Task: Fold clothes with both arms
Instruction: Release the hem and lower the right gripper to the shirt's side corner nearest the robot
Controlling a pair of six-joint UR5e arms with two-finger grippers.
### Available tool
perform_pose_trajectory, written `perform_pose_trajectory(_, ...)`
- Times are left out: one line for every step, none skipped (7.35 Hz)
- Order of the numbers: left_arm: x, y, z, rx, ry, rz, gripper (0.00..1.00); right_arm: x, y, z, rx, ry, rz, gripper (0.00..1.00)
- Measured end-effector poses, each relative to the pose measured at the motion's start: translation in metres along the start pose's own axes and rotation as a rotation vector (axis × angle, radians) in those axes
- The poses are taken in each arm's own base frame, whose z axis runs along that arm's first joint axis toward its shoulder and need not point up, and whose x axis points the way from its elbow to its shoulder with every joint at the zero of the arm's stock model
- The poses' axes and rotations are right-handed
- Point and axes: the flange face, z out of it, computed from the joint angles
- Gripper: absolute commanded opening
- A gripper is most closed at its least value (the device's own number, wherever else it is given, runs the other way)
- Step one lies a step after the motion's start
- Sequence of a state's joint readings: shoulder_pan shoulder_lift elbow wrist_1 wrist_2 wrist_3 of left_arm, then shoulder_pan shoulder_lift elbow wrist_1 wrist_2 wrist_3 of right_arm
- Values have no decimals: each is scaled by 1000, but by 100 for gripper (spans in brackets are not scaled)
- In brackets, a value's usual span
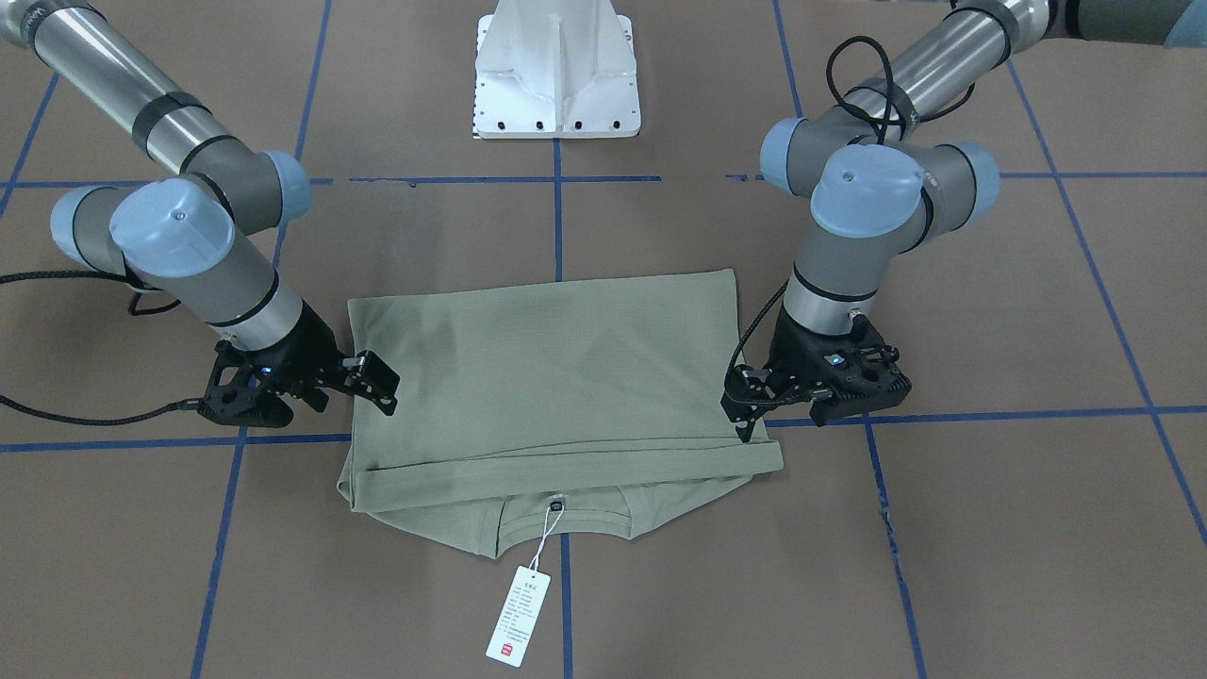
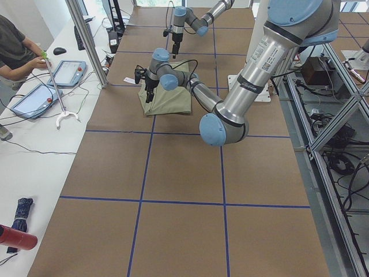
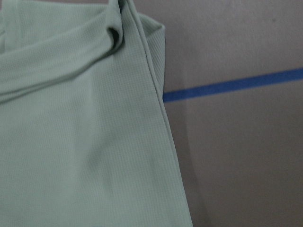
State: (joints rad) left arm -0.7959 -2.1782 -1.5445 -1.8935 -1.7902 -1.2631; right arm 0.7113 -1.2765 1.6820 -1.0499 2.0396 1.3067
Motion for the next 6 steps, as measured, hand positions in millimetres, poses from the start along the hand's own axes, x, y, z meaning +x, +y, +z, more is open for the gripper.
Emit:
perform_pose_trajectory(0,1,-1,-1,0,0,100,2,17,6,-19,19,-7,95)
perform_pose_trajectory(-1,1,-1,-1,-2,-1,100,3,26,11,-33,34,-9,83)
perform_pose_trajectory(-2,2,0,-2,-3,-1,100,3,30,14,-41,42,-10,72)
perform_pose_trajectory(-2,2,0,-2,-3,-1,100,3,33,16,-49,47,-11,72)
perform_pose_trajectory(-3,2,0,-2,-4,-1,100,3,38,21,-60,51,-14,72)
perform_pose_trajectory(-3,2,1,-3,-6,0,100,2,42,24,-68,54,-17,70)
